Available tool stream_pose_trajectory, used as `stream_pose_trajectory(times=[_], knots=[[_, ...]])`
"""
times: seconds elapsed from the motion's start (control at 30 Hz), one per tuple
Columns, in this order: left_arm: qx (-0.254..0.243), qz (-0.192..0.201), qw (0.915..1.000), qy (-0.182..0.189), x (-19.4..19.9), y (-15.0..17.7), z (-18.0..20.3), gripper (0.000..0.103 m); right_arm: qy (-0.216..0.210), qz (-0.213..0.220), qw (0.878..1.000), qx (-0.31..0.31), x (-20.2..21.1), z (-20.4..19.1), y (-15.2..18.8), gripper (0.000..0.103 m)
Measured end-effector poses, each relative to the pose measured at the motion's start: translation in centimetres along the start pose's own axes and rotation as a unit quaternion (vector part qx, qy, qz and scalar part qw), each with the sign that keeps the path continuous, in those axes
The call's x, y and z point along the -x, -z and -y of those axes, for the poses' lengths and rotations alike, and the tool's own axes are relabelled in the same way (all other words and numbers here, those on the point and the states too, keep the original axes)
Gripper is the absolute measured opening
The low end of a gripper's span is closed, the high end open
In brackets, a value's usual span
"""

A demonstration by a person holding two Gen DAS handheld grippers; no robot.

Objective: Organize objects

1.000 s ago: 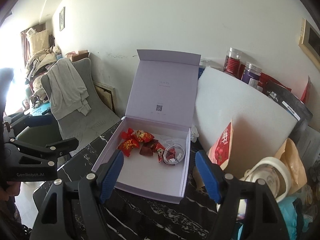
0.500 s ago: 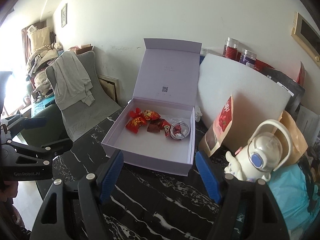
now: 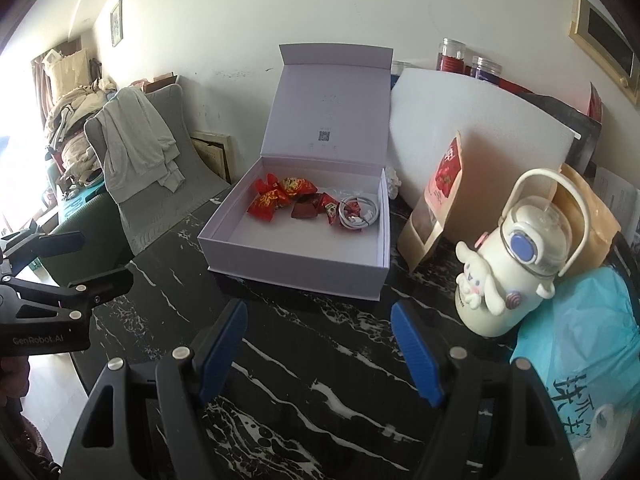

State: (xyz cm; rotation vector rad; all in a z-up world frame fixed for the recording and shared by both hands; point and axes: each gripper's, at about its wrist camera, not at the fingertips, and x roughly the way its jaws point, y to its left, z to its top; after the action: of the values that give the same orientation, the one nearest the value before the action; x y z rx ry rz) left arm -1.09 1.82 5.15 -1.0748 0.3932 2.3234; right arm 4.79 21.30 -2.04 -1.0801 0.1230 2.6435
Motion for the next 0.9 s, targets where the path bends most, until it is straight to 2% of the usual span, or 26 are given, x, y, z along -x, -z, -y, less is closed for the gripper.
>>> stream_pose_trajectory(times=[0.9], knots=[[0.006,-0.01,0.9999,-0.005,-0.2,0.4,-0.4,0.09,-0.001,0.005,1.0,0.023,-0.2,-1.3,0.2,0.075]])
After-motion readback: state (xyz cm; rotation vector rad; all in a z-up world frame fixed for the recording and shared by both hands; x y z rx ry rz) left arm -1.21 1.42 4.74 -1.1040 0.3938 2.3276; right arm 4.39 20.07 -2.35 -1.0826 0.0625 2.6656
